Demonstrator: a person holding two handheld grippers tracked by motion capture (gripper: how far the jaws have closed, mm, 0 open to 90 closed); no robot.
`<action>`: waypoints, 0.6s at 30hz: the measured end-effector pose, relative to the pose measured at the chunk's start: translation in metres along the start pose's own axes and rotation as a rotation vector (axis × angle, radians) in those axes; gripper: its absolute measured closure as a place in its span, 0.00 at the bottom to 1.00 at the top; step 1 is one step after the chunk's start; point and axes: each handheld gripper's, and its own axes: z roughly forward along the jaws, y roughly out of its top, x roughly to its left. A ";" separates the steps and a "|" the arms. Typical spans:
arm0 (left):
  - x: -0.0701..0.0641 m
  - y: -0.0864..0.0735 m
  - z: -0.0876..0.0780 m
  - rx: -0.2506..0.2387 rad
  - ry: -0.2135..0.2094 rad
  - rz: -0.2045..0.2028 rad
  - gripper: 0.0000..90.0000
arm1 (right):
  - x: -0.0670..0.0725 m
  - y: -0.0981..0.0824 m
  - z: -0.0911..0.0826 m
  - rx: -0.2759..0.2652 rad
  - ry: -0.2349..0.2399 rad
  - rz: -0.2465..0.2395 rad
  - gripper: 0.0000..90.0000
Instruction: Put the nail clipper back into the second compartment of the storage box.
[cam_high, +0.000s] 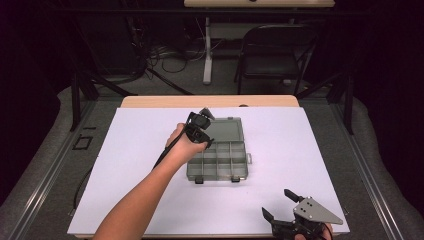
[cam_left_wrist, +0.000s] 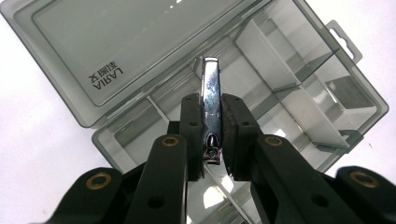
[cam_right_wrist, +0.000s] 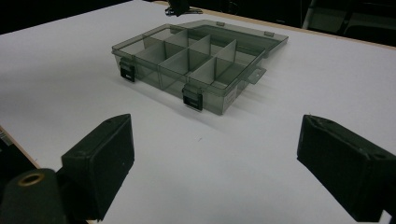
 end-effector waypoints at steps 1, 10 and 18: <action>0.000 0.000 0.001 0.002 0.000 -0.001 0.88 | 0.000 0.000 0.000 0.002 0.001 0.000 0.12; 0.000 -0.001 0.012 0.025 0.003 -0.005 0.88 | 0.000 0.000 0.000 0.003 0.005 0.002 0.12; 0.002 -0.002 0.021 0.044 0.005 -0.012 0.88 | 0.000 0.000 0.000 -0.003 0.003 0.002 0.12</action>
